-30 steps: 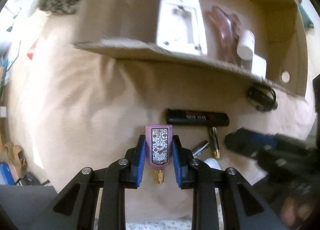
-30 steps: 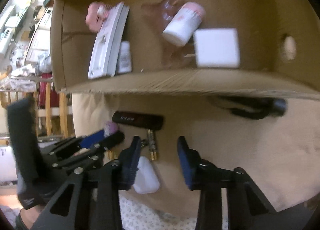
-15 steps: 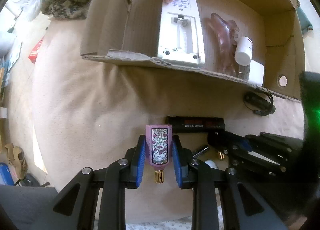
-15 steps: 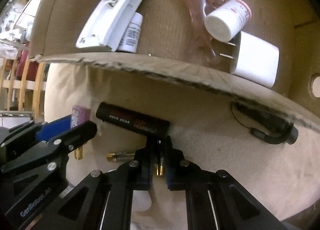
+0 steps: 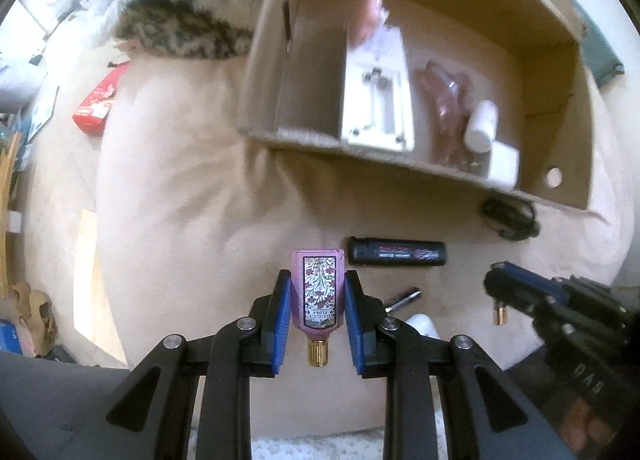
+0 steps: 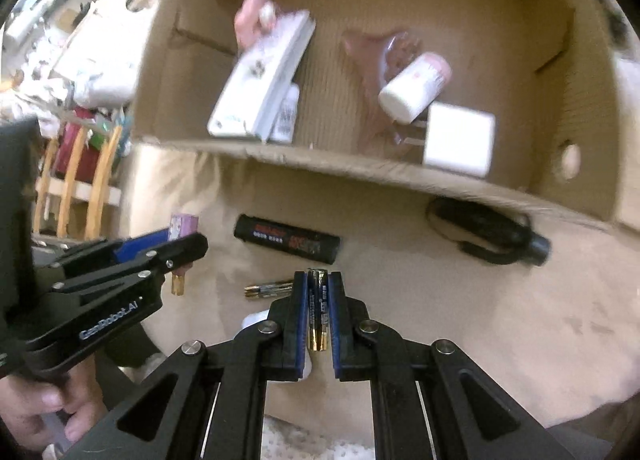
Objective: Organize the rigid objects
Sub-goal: 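Grasp a gold AA battery with the right tool while the left tool holds the bottle, then carry the pink bottle and battery into the box and open both tools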
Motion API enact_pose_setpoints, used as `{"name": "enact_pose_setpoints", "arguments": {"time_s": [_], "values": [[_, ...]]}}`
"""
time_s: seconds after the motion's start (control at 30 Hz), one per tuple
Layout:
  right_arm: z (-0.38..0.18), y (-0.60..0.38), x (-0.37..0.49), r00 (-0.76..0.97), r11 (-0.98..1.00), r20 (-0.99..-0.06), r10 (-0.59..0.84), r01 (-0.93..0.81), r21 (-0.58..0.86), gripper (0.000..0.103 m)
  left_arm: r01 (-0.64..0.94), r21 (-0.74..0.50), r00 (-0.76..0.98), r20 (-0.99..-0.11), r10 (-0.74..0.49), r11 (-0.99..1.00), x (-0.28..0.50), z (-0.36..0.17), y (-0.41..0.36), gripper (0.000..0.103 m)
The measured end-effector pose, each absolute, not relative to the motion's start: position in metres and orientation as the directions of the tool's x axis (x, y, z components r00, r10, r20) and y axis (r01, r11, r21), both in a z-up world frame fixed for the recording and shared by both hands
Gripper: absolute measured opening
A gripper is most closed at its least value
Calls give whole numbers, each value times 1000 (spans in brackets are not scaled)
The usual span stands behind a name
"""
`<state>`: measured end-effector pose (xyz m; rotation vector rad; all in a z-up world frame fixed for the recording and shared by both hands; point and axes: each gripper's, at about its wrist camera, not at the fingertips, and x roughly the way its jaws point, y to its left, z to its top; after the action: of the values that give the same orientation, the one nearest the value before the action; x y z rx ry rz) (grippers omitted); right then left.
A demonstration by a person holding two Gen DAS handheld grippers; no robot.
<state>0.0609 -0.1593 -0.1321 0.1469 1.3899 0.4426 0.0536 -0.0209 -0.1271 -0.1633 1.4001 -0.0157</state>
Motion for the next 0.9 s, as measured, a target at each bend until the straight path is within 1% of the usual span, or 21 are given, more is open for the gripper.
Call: {"name": "enact_pose_setpoints", "arguments": {"time_s": [0.07,0.27,0.4,0.47,0.6,0.7,0.9], "values": [[-117,-169,58,164,908,-903,398,-211,362,11,-96,-144,208,-970,-122,985,52,-109,-16,23],[-62,-192,59,330,896,-835,440,-226,382,11,-98,-127,346,-934,-86,987,50,-60,-8,23],[-28,-199,59,441,894,-778,448,-248,374,11,-94,-138,437,-895,-83,986,57,-26,-5,23],[-15,-207,60,478,888,-749,459,-260,378,11,-85,-154,477,-874,-96,984,65,-17,0,23],[14,-215,70,541,883,-698,469,-279,377,11,-63,-148,564,-821,-87,987,81,7,-7,22],[29,-218,80,591,887,-662,461,-286,363,11,-52,-140,619,-782,-78,989,94,20,-14,23],[27,-215,116,608,889,-650,456,-275,367,11,-29,-142,608,-788,-95,989,133,13,-24,23]]}}
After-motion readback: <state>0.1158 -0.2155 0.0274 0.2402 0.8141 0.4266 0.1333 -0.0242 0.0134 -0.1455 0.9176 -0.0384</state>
